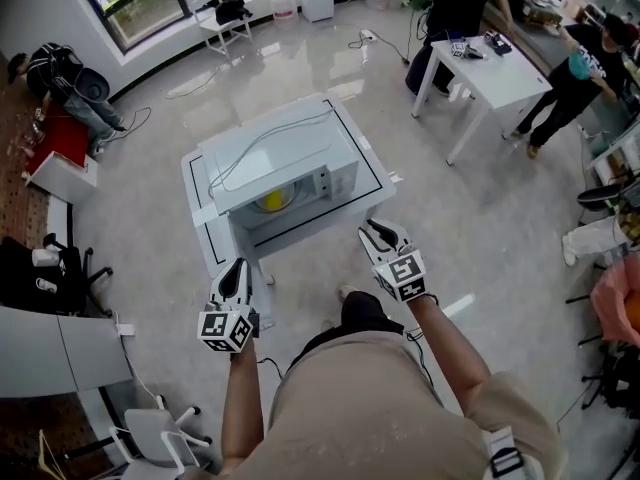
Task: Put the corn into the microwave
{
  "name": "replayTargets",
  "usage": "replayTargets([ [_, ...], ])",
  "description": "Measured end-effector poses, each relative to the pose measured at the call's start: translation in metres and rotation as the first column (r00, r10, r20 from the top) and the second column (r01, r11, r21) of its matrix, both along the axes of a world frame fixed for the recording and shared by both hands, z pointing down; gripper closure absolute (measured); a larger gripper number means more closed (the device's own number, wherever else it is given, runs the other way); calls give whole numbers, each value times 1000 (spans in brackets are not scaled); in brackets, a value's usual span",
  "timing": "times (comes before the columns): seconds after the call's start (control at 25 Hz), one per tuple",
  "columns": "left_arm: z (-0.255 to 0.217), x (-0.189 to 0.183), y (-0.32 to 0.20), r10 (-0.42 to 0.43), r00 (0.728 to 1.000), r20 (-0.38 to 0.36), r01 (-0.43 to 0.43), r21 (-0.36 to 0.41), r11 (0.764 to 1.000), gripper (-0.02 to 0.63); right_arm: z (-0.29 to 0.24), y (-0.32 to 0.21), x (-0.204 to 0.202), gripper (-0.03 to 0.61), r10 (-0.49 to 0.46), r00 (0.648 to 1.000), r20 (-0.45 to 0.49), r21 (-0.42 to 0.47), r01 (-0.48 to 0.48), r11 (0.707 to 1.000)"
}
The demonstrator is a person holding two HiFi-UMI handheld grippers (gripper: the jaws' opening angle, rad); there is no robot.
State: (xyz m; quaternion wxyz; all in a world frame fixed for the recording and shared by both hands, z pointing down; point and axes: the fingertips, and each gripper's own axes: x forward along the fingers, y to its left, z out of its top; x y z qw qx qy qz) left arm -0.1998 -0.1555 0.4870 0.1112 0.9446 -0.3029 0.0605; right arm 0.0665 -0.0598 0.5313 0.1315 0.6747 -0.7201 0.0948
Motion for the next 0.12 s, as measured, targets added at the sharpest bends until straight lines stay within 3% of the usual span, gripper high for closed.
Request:
replayTargets([
  [0.12,3,-7,1,-15,1000,8,16,-27,1000,604,8,-9,-18,479,-62,998,18,-30,62,998],
])
